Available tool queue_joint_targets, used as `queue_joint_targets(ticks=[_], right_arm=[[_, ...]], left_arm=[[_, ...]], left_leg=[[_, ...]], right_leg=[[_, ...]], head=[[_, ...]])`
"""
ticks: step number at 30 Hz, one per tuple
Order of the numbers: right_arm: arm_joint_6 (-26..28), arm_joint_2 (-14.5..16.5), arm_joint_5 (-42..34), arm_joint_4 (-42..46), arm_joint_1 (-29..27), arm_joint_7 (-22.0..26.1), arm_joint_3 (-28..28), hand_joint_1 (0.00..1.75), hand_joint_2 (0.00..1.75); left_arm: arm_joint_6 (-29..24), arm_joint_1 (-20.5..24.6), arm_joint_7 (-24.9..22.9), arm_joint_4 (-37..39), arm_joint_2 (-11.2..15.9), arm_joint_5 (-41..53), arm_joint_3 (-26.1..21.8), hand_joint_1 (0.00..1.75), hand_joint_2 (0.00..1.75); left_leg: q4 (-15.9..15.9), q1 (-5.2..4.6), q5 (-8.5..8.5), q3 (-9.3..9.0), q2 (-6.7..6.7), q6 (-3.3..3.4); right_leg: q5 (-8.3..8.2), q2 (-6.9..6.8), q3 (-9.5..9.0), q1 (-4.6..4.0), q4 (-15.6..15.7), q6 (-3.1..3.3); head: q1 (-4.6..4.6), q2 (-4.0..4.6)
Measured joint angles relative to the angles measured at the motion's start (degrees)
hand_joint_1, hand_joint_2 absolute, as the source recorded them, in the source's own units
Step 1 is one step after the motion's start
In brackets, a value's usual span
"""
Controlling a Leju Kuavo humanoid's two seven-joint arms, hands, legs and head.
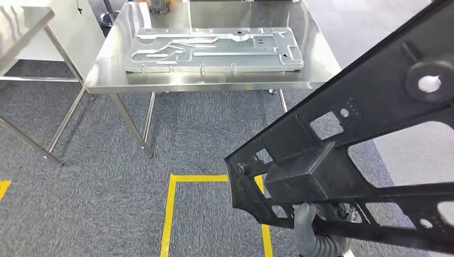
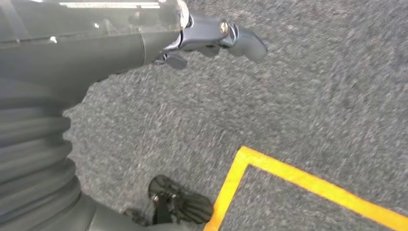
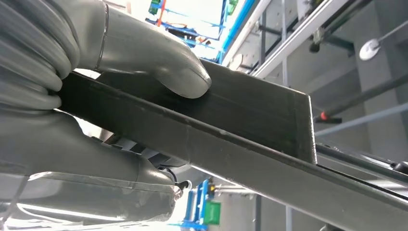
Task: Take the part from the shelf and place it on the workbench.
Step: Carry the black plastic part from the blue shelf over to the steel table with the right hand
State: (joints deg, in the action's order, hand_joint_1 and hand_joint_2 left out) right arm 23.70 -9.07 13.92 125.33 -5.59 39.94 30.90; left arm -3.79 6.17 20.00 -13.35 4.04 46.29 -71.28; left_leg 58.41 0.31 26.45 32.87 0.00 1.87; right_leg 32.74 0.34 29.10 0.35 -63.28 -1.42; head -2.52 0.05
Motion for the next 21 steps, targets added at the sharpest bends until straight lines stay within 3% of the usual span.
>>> queue_joint_targets(ticks=[3,4,5,7,8,10,13,15,18,19,20,21], right_arm=[[0.05,-0.23,-0.1,0.22,-0.31,0.01,0.09,1.75,1.75],[0.08,-0.31,-0.16,0.24,-0.43,0.0,0.11,1.75,1.75],[0.12,-0.39,-0.21,0.25,-0.49,-0.01,0.15,1.75,1.75],[0.24,-0.51,-0.27,0.28,-0.52,-0.01,0.25,1.75,1.75],[0.33,-0.55,-0.27,0.28,-0.53,-0.01,0.29,1.75,1.75],[0.58,-0.63,-0.25,0.38,-0.63,-0.02,0.37,1.75,1.75],[0.89,-0.68,0.05,0.83,-0.85,-0.03,0.43,1.75,1.75],[0.84,-0.68,0.34,1.19,-0.89,-0.01,0.45,1.75,1.75],[0.32,-0.68,0.11,1.53,-1.13,0.01,0.49,1.75,1.75],[0.11,-0.68,-0.16,1.54,-1.24,0.01,0.49,1.75,1.75],[-0.05,-0.68,-0.43,1.58,-1.32,0.0,0.49,1.75,1.75],[-0.16,-0.68,-0.67,1.64,-1.35,0.0,0.49,1.75,1.75]], left_arm=[[-0.1,-0.03,0.02,0.0,0.0,-0.12,0.0,0.0,1.75],[-0.13,-0.11,0.02,0.0,-0.01,-0.17,0.0,0.0,1.75],[-0.14,-0.19,0.02,0.0,-0.01,-0.24,0.0,0.0,1.75],[-0.16,-0.25,0.04,0.0,-0.02,-0.34,0.0,0.0,1.75],[-0.17,-0.23,0.07,0.0,-0.02,-0.38,-0.01,0.0,1.75],[-0.19,-0.18,0.14,-0.01,-0.01,-0.38,-0.01,0.0,1.75],[-0.16,-0.08,0.22,-0.02,0.04,-0.25,0.0,0.0,1.75],[-0.13,0.11,0.22,-0.02,0.09,-0.09,0.0,0.0,1.75],[-0.1,0.06,0.17,-0.02,0.1,0.05,0.0,0.0,1.75],[-0.08,-0.06,0.14,-0.02,0.1,0.1,0.0,0.0,1.75],[-0.04,-0.16,0.1,-0.02,0.1,0.15,0.0,0.0,1.75],[0.0,-0.22,0.08,-0.02,0.11,0.19,0.0,0.0,1.75]], left_leg=[[-0.17,-0.01,0.93,-0.94,-0.03,0.27],[-0.17,-0.01,1.34,-1.36,-0.04,0.22],[-0.17,0.01,1.79,-1.91,-0.06,0.14],[-0.19,0.03,2.8,-3.17,-0.09,-0.16],[-0.15,-0.02,3.29,-3.76,-0.12,-0.4],[-0.24,-0.13,4.01,-4.57,-0.13,-1.08],[0.55,-0.1,4.27,-5.66,-0.11,-2.2],[4.34,0.09,5.36,-4.07,-0.1,-2.74],[13.96,0.34,9.29,2.51,-0.09,-3.49],[15.35,0.4,9.95,4.14,-0.08,-3.59],[14.94,0.46,9.49,4.93,-0.09,-3.6],[12.71,0.5,7.75,4.84,-0.1,-3.52]], right_leg=[[4.03,-0.03,6.68,0.15,-9.16,-0.57],[4.17,-0.03,8.23,0.22,-10.19,-0.69],[2.95,-0.04,8.74,0.3,-9.17,-0.77],[-2.46,-0.14,7.58,0.4,-2.78,-0.63],[-4.29,-0.23,6.82,0.31,0.28,-0.4],[-5.5,-0.38,5.92,0.05,3.4,0.49],[-5.61,-0.29,4.46,0.06,4.22,1.83],[-5.31,-0.3,3.25,0.2,4.62,2.43],[-4.36,0.08,2.32,0.2,4.77,2.8],[-3.97,0.33,1.95,0.19,4.76,2.76],[-3.55,0.6,1.44,0.2,4.76,2.7],[-3.08,0.81,0.81,0.21,4.76,2.6]], head=[[0.01,0.01],[0.01,0.01],[0.01,0.01],[0.01,0.01],[0.01,0.01],[0.0,0.01],[0.0,0.01],[-0.01,0.0],[-0.02,0.01],[-0.02,0.01],[-0.02,0.01],[-0.02,0.01]])
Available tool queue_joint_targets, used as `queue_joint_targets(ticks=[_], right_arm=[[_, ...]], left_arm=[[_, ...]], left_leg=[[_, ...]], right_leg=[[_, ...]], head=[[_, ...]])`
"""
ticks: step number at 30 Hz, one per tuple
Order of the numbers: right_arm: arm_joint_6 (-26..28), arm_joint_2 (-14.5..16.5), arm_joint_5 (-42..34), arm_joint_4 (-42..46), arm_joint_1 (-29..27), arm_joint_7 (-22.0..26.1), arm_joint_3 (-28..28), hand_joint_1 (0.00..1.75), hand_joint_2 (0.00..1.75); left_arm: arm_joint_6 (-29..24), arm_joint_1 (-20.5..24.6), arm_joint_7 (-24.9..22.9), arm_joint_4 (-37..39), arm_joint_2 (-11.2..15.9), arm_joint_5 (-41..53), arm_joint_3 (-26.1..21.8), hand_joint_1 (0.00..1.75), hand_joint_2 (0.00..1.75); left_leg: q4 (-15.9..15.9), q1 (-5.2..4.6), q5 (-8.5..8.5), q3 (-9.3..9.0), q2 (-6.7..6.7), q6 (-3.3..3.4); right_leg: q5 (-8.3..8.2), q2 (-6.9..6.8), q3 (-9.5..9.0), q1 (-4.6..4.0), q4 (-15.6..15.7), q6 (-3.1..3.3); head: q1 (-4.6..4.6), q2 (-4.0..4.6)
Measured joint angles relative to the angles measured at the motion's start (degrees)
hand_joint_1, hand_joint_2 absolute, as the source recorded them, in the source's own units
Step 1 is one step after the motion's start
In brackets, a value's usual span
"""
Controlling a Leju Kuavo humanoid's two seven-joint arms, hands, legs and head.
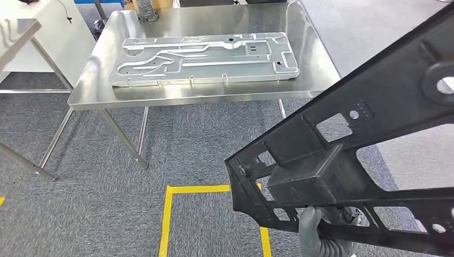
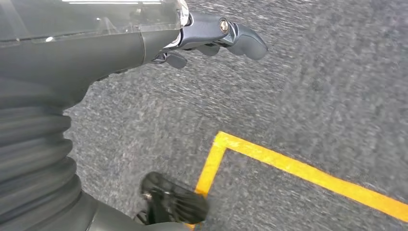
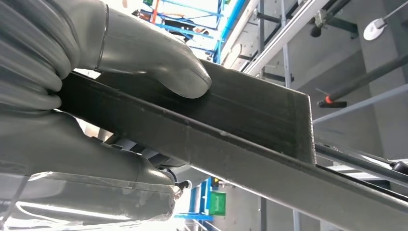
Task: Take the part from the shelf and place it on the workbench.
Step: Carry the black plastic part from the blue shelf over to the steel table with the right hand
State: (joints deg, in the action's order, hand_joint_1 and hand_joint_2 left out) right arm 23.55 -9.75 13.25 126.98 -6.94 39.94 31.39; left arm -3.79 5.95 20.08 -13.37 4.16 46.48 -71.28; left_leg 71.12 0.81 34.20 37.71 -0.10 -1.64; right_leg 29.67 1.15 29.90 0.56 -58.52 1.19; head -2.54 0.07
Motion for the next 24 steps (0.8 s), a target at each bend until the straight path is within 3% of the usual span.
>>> queue_joint_targets(ticks=[2,3,4,8,10,12,14,15,18,19,20,23,24], right_arm=[[-0.06,0.0,-0.28,0.2,0.01,0.0,-0.01,1.75,1.75],[-0.03,0.0,-0.25,0.28,0.01,0.01,-0.02,1.75,1.75],[-0.03,0.0,-0.15,0.38,0.0,-0.01,-0.03,1.75,1.75],[-0.04,-0.02,0.13,0.6,0.02,-0.03,-0.08,1.75,1.75],[0.01,-0.02,0.13,0.71,0.16,-0.01,-0.13,1.75,1.75],[0.08,-0.02,0.13,0.78,0.19,0.01,-0.15,1.75,1.75],[0.15,-0.02,0.19,0.78,0.12,-0.01,-0.15,1.75,1.75],[0.17,-0.02,0.27,0.79,0.09,-0.01,-0.15,1.75,1.75],[0.3,-0.02,0.88,0.83,-0.06,-0.01,-0.15,1.75,1.75],[0.41,-0.02,1.11,0.88,-0.17,-0.01,-0.15,1.75,1.75],[0.57,-0.03,1.31,1.01,-0.29,-0.01,-0.16,1.75,1.75],[1.08,-0.06,1.7,1.46,-0.5,-0.02,-0.17,1.75,1.75],[1.16,-0.06,1.82,1.55,-0.52,-0.01,-0.16,1.75,1.75]], left_arm=[[0.04,-0.04,-0.02,-0.01,0.15,0.03,0.0,0.0,1.75],[0.07,-0.03,-0.04,-0.01,0.24,0.02,0.0,0.0,1.75],[0.08,-0.01,-0.06,-0.01,0.32,0.01,0.0,0.0,1.75],[0.16,0.02,0.07,-0.01,0.5,-0.05,0.0,0.0,1.75],[0.25,0.06,0.21,-0.01,0.52,-0.04,0.0,0.0,1.75],[0.45,0.03,0.32,-0.01,0.54,0.03,0.0,0.0,1.75],[0.61,-0.03,0.35,-0.01,0.54,0.19,0.0,0.0,1.75],[0.63,-0.04,0.35,-0.01,0.54,0.27,0.0,0.0,1.75],[0.65,-0.01,0.33,0.01,0.45,0.49,0.02,0.0,1.75],[0.65,0.04,0.28,0.01,0.42,0.56,0.03,0.0,1.75],[0.66,0.08,0.24,0.01,0.37,0.61,0.04,0.0,1.75],[0.66,0.35,0.16,0.01,0.27,0.8,0.08,0.0,1.75],[0.62,0.54,0.14,0.01,0.26,0.85,0.08,0.0,1.75]], left_leg=[[-6.8,-0.09,-5.35,-1.38,0.0,0.48],[-9.26,-0.25,-6.85,-1.95,0.04,0.81],[-10.62,-0.44,-7.71,-2.34,0.07,1.22],[-11.99,-0.4,-7.71,-3.99,-0.12,2.71],[-12.37,-0.25,-7.24,-5.32,-0.21,3.24],[-12.43,-0.32,-6.38,-6.12,-0.21,3.52],[-12.43,-0.38,-5.28,-7.24,-0.24,3.51],[-12.43,-0.39,-4.65,-8.05,-0.27,3.47],[-12.54,-0.45,-2.64,-10.34,-0.31,3.1],[-12.71,-0.48,-2.11,-10.73,-0.31,2.81],[-12.86,-0.49,-1.8,-11.22,-0.29,2.5],[-12.27,-0.58,-1.99,-12.36,-0.21,1.52],[-10.55,-0.57,-2.21,-11.58,-0.18,1.26]], right_leg=[[1.04,0.25,-1.41,-0.02,0.01,-0.29],[1.51,0.38,-1.9,-0.05,0.06,-0.56],[1.92,0.49,-2.25,-0.07,0.25,-0.93],[2.06,0.31,-3.0,-0.16,-1.01,-2.49],[3.26,-0.22,-0.48,-0.09,-5.62,-2.97],[5.79,-0.45,4.43,-0.06,-12.24,-3.21],[7.08,-0.46,8.15,-0.07,-14.95,-3.19],[6.12,-0.47,8.76,-0.09,-13.74,-3.09],[-2.31,-0.73,7.87,-0.55,-4.67,-2.22],[-4.27,-0.84,7.74,-0.81,-2.8,-1.82],[-5.11,-0.88,7.75,-1.01,-1.92,-1.46],[-4.45,-0.7,6.07,-0.8,-0.6,-0.46],[-4.15,-0.72,5.11,-0.62,-0.16,-0.2]], head=[[0.01,0.0],[0.01,0.0],[0.0,0.0],[0.01,-0.01],[0.01,-0.01],[0.01,-0.01],[0.01,0.0],[0.01,0.0],[0.03,0.0],[0.05,-0.01],[0.07,-0.01],[0.1,-0.01],[0.1,-0.01]])
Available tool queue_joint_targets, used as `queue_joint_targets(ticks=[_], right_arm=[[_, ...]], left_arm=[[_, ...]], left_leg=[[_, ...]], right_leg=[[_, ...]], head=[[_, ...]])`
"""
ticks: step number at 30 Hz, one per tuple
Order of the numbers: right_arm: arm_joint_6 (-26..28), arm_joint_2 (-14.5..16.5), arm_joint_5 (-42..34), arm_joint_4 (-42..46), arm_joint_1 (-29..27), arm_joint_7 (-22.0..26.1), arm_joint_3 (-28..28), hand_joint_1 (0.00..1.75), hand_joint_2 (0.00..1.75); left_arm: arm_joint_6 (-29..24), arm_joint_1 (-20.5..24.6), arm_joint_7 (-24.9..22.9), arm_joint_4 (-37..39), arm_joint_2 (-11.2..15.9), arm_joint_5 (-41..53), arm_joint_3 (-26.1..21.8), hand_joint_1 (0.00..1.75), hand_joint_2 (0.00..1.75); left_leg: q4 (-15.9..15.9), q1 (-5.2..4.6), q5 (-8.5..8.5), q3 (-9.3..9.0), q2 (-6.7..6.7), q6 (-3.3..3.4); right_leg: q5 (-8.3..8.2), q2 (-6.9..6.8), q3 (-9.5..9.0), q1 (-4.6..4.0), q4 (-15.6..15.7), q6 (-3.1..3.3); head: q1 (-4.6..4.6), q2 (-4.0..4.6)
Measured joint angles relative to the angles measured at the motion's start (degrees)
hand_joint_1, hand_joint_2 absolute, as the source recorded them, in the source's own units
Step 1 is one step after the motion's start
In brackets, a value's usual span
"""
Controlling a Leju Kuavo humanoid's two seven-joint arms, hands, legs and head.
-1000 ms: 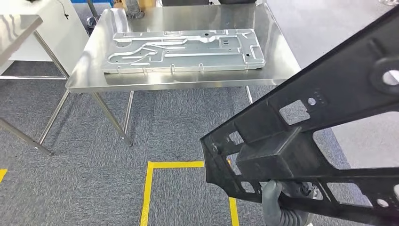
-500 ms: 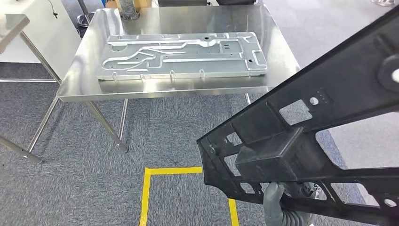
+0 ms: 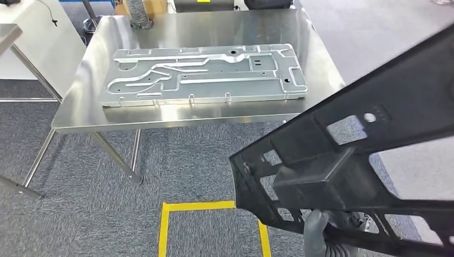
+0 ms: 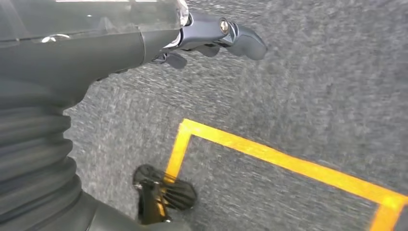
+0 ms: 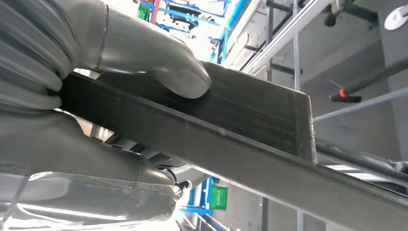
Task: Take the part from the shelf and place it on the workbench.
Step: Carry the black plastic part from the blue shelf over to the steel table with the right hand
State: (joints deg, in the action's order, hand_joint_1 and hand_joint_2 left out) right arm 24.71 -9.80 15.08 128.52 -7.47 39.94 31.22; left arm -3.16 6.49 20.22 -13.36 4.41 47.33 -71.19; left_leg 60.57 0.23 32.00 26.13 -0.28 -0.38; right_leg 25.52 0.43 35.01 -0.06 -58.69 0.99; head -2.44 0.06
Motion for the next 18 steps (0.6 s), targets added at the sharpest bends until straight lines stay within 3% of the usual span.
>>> queue_joint_targets(ticks=[2,4,5,6,7,9,11,12,14,18], right_arm=[[0.08,-0.01,0.18,0.13,-0.05,0.03,0.01,1.75,1.75],[0.11,-0.02,0.2,0.14,-0.04,0.01,0.04,1.75,1.75],[0.1,-0.03,0.19,0.13,-0.04,0.0,0.05,1.75,1.75],[0.04,-0.03,0.17,0.12,-0.02,-0.01,0.05,1.75,1.75],[-0.05,-0.03,0.15,0.11,0.0,-0.01,0.05,1.75,1.75],[-0.27,-0.03,0.04,0.07,0.1,-0.01,0.05,1.75,1.75],[-0.6,-0.03,-0.12,-0.02,0.25,-0.01,0.06,1.75,1.75],[-0.82,-0.03,-0.25,-0.07,0.33,-0.02,0.07,1.75,1.75],[-1.15,-0.03,-0.51,-0.1,0.5,-0.06,0.09,1.75,1.75],[-1.22,-0.03,-0.67,-0.13,0.64,-0.08,0.1,1.75,1.75]], left_arm=[[-0.14,0.3,-0.04,0.01,0.04,-0.01,0.01,0.0,1.75],[-0.27,0.26,-0.07,0.01,0.08,-0.04,0.0,0.0,1.75],[-0.3,0.18,-0.07,0.01,0.08,-0.06,0.0,0.0,1.75],[-0.33,0.11,-0.07,0.01,0.08,-0.11,0.0,0.0,1.75],[-0.36,0.06,-0.07,0.01,0.09,-0.16,0.0,0.0,1.75],[-0.4,-0.12,-0.06,0.01,0.15,-0.3,0.0,0.0,1.75],[-0.39,-0.33,-0.02,0.01,0.22,-0.37,0.0,0.0,1.75],[-0.38,-0.37,0.04,0.01,0.24,-0.41,-0.01,0.0,1.75],[-0.38,-0.31,0.16,0.01,0.24,-0.45,-0.02,0.0,1.75],[-0.38,-0.26,0.21,0.01,0.24,-0.46,-0.02,0.0,1.75]], left_leg=[[6.4,0.14,0.82,3.93,0.05,-0.41],[12.32,0.32,3.77,9.03,0.05,-0.72],[13.33,0.42,5.06,10.82,0.06,-0.87],[12.65,0.51,5.29,11.86,0.06,-1.01],[10.49,0.58,3.99,12.18,0.06,-1.11],[4.0,0.57,-2.87,11.9,0.13,-1.08],[0.19,0.33,-7.82,11.54,0.27,-0.51],[-0.36,0.24,-8.43,11.41,0.31,-0.08],[-0.83,0.31,-8.01,10.53,0.17,0.69],[-1.4,0.46,-7.8,9.64,0.03,1.12]], right_leg=[[0.87,-0.06,-1.74,0.25,0.64,0.29],[2.1,0.0,-3.2,0.38,0.76,0.37],[2.8,0.08,-4.05,0.43,0.76,0.33],[3.58,0.15,-5.05,0.48,0.76,0.26],[4.39,0.2,-6.15,0.53,0.77,0.13],[6.07,0.21,-8.21,0.55,0.72,-0.28],[7.31,0.38,-9.33,0.45,0.97,-0.97],[7.5,0.46,-9.7,0.35,1.0,-1.38],[7.36,0.47,-10.12,0.32,0.8,-2.04],[7.16,0.33,-9.93,0.4,-0.32,-2.29]], head=[[-0.01,-0.01],[-0.01,-0.01],[-0.01,-0.01],[-0.01,0.0],[-0.01,0.0],[0.0,0.01],[0.01,0.0],[0.01,0.0],[0.01,-0.01],[0.01,-0.02]])
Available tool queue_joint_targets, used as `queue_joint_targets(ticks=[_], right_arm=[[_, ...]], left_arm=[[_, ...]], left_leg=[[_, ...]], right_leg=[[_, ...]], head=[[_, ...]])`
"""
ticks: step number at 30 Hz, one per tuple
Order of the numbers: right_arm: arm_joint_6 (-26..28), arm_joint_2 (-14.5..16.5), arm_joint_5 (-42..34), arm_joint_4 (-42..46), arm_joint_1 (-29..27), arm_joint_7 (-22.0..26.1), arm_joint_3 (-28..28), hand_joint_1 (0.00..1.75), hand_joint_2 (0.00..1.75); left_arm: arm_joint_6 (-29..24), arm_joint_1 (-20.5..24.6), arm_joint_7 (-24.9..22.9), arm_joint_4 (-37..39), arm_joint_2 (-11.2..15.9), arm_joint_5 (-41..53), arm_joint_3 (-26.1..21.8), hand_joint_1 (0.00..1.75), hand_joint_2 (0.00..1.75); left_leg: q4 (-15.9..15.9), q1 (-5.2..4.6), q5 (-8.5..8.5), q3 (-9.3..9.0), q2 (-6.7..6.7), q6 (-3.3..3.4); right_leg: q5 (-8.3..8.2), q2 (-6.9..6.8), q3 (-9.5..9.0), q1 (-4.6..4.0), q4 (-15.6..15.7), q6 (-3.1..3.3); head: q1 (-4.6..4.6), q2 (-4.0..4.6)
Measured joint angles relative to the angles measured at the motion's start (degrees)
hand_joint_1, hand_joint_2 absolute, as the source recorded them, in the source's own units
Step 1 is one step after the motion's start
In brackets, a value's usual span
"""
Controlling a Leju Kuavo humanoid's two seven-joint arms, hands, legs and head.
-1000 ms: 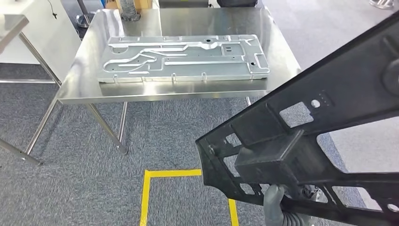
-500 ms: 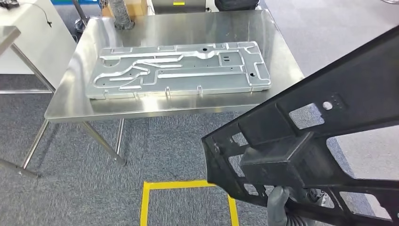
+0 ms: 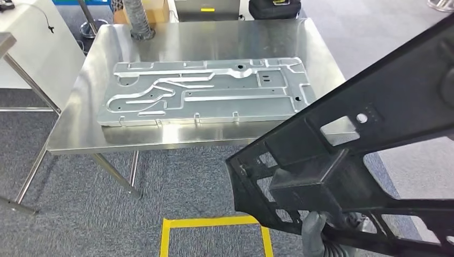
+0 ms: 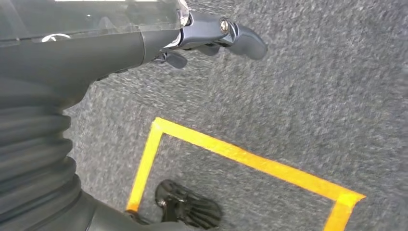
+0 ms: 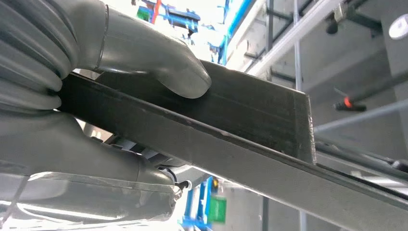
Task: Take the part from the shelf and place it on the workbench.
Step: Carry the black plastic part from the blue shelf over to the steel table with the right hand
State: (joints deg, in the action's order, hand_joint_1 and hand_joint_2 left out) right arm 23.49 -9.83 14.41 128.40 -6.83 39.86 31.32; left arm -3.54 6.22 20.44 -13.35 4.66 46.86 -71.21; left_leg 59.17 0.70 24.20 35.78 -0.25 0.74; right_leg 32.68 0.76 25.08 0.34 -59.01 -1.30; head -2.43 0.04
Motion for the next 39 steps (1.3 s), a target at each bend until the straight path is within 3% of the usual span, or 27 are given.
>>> queue_joint_targets(ticks=[2,4,5,6,7,9,10,11,13,15,16,18,20,21,22,23,25,26,30,31,33,34,35,36,39], right_arm=[[-0.01,0.01,-0.04,-0.01,0.1,0.03,0.01,1.75,1.75],[-0.01,0.01,-0.13,-0.04,0.17,0.07,0.01,1.75,1.75],[0.02,0.01,-0.17,-0.06,0.17,0.08,0.0,1.75,1.75],[0.07,0.0,-0.2,-0.08,0.16,0.08,0.0,1.75,1.75],[0.15,0.0,-0.2,-0.09,0.17,0.08,0.0,1.75,1.75],[0.41,-0.01,-0.18,-0.14,0.24,0.06,0.02,1.75,1.75],[0.65,-0.01,-0.14,-0.16,0.35,0.04,0.03,1.75,1.75],[0.94,-0.01,-0.05,-0.19,0.52,0.03,0.03,1.75,1.75],[1.64,-0.02,0.31,-0.21,0.97,0.03,0.02,1.75,1.75],[2.76,0.0,1.54,-0.23,1.39,0.04,-0.03,1.75,1.75],[3.66,0.03,2.68,-0.25,1.55,0.04,-0.09,1.75,1.75],[6.0,0.21,6.13,-0.74,2.21,-0.31,-0.77,1.75,1.75],[7.65,0.72,10.33,-2.43,4.32,-1.77,-3.08,1.75,1.75],[7.99,1.1,12.95,-3.83,6.23,-3.2,-5.04,1.75,1.75],[8.16,1.43,15.88,-5.45,8.53,-5.0,-7.29,1.75,1.75],[8.3,1.68,19.38,-7.31,11.11,-7.27,-9.72,1.75,1.75],[8.29,1.87,26.39,-11.52,16.55,-12.19,-14.24,1.75,1.75],[8.01,1.8,29.88,-13.84,19.22,-14.69,-16.25,1.75,1.75],[4.15,0.65,42.17,-23.83,29.92,-24.81,-21.72,1.75,1.75],[2.77,0.18,45.23,-26.59,32.69,-27.65,-22.46,1.75,1.75],[0.28,-0.91,51.48,-32.65,37.84,-32.69,-23.3,1.75,1.75],[-0.62,-1.38,54.07,-35.74,40.04,-34.32,-23.4,1.75,1.75],[-1.52,-1.79,56.45,-38.9,42.08,-35.4,-23.38,1.75,1.75],[-2.63,-2.08,58.53,-42.21,44.19,-35.95,-23.16,1.75,1.75],[-5.89,-2.38,62.98,-53.28,51.23,-35.49,-21.33,1.75,1.75]], left_arm=[[-0.01,0.02,0.01,0.0,0.01,-0.02,0.0,0.0,1.75],[-0.07,-0.03,0.02,0.0,0.02,-0.12,0.0,0.0,1.75],[-0.12,-0.08,0.02,0.0,0.02,-0.21,0.0,0.0,1.75],[-0.18,-0.15,0.02,0.0,0.01,-0.31,-0.01,0.0,1.75],[-0.21,-0.18,0.04,0.0,-0.01,-0.38,-0.01,0.0,1.75],[-0.25,-0.19,0.11,0.04,-0.12,-0.5,-0.04,0.0,1.75],[-0.27,-0.17,0.16,0.05,-0.18,-0.54,-0.05,0.0,1.75],[-0.28,-0.16,0.22,0.07,-0.24,-0.58,-0.07,0.0,1.75],[-0.3,-0.06,0.37,0.08,-0.25,-0.61,-0.08,0.0,1.75],[-0.31,0.08,0.54,0.09,-0.31,-0.69,-0.09,0.0,1.75],[-0.33,0.1,0.58,0.09,-0.31,-0.74,-0.11,0.0,1.75],[-0.28,-0.06,0.7,0.09,-0.3,-0.8,-0.14,0.0,1.75],[-0.13,-0.26,0.88,0.09,-0.29,-0.84,-0.15,0.0,1.75],[-0.07,-0.29,0.98,0.09,-0.29,-0.85,-0.15,0.0,1.75],[-0.07,-0.28,1.06,0.09,-0.28,-0.85,-0.15,0.0,1.75],[-0.05,-0.26,1.15,0.09,-0.27,-0.85,-0.16,0.0,1.75],[0.16,-0.2,1.37,0.09,-0.21,-0.97,-0.23,0.0,1.75],[0.37,-0.22,1.49,0.09,-0.18,-1.06,-0.28,0.0,1.75],[1.11,-0.12,2.13,0.11,-0.15,-1.18,-0.43,0.0,1.75],[1.31,-0.06,2.3,0.11,-0.14,-1.14,-0.44,0.0,1.75],[1.7,-0.03,2.6,0.11,-0.14,-0.85,-0.44,0.0,1.75],[1.83,-0.04,2.68,0.11,-0.15,-0.66,-0.44,0.0,1.75],[1.91,-0.03,2.73,0.11,-0.17,-0.41,-0.44,0.0,1.75],[1.99,0.0,2.74,0.11,-0.19,-0.17,-0.43,0.0,1.75],[2.27,0.54,2.53,0.11,-0.33,0.52,-0.26,0.0,1.75]], left_leg=[[-0.15,-0.04,0.39,-0.6,0.0,0.3],[-0.28,-0.19,2.05,-2.49,-0.09,0.75],[-0.3,-0.28,3.07,-3.66,-0.16,0.85],[-0.31,-0.39,4.15,-4.97,-0.23,0.87],[-0.33,-0.49,4.94,-6.03,-0.26,0.82],[-0.32,-0.74,6.47,-7.85,-0.32,0.55],[-0.45,-0.83,7.11,-8.46,-0.35,0.3],[-0.45,-0.88,7.45,-9.0,-0.35,0.01],[0.01,-0.87,7.41,-9.5,-0.28,-0.63],[3.68,-0.76,7.09,-7.95,-0.18,-1.15],[6.71,-0.64,7.61,-6.12,-0.15,-1.41],[12.8,-0.38,10.48,-1.54,-0.14,-2.01],[14.56,-0.05,12.91,1.68,-0.12,-2.49],[13.02,0.14,12.14,2.23,-0.11,-2.66],[10.13,0.3,9.68,2.15,-0.08,-2.79],[6.45,0.43,5.9,1.84,0.0,-2.86],[1.47,0.38,0.5,1.45,0.25,-2.37],[0.65,0.25,-0.63,1.53,0.31,-1.89],[0.43,0.3,-1.03,1.53,0.14,-0.2],[0.28,0.33,-1.01,1.49,0.12,0.09],[0.27,0.15,-0.77,1.45,0.1,0.53],[0.28,0.04,-0.63,1.39,0.07,0.68],[0.29,-0.07,-0.48,1.27,0.0,0.79],[0.3,-0.19,-0.3,1.04,-0.08,0.83],[0.24,-0.66,0.26,0.19,-0.29,0.72]], right_leg=[[-0.11,-0.13,1.96,0.05,-3.36,-0.25],[3.19,-0.26,8.72,0.05,-10.99,-0.54],[4.49,-0.28,11.7,0.01,-13.02,-0.54],[4.68,-0.29,13.6,-0.06,-12.77,-0.37],[2.12,-0.3,13.5,-0.17,-9.75,-0.05],[-4.84,-0.29,12.98,-0.58,-3.96,0.93],[-7.13,-0.28,12.7,-0.76,-2.34,1.34],[-8.12,-0.25,12.46,-0.87,-1.61,1.69],[-7.69,-0.18,11.28,-0.74,-0.8,2.2],[-7.29,-0.23,9.55,-0.43,0.34,2.75],[-7.07,-0.3,8.72,-0.27,0.78,2.9],[-6.33,-0.33,7.53,-0.09,1.09,3.04],[-5.4,-0.11,6.44,0.09,1.11,2.88],[-4.9,0.04,5.79,0.19,1.11,2.72],[-4.37,0.14,5.07,0.29,1.09,2.5],[-3.83,0.21,4.44,0.34,1.03,2.2],[-2.84,0.37,3.82,0.29,0.63,1.43],[-2.45,0.41,3.78,0.22,0.5,0.99],[-0.75,-0.09,4.5,0.27,-0.92,-0.44],[0.58,-0.28,5.8,0.34,-3.43,-0.69],[3.65,-0.46,10.33,0.38,-11.28,-0.97],[4.28,-0.46,12.56,0.38,-14.59,-0.99],[3.75,-0.46,14.04,0.37,-16.12,-0.91],[1.91,-0.46,14.38,0.33,-15.16,-0.68],[-5.66,-0.47,11.39,-0.17,-4.55,0.61]], head=[[0.0,0.01],[-0.01,0.02],[-0.01,0.02],[-0.01,0.02],[0.0,0.02],[0.03,0.02],[0.04,0.02],[0.05,0.02],[0.03,0.02],[0.03,0.02],[0.03,0.01],[0.03,0.01],[0.02,0.02],[0.02,0.02],[0.02,0.02],[0.02,0.02],[0.03,0.02],[0.03,0.02],[0.04,0.02],[0.04,0.02],[0.04,0.02],[0.04,0.02],[0.04,0.02],[0.04,0.02],[0.04,0.02]])
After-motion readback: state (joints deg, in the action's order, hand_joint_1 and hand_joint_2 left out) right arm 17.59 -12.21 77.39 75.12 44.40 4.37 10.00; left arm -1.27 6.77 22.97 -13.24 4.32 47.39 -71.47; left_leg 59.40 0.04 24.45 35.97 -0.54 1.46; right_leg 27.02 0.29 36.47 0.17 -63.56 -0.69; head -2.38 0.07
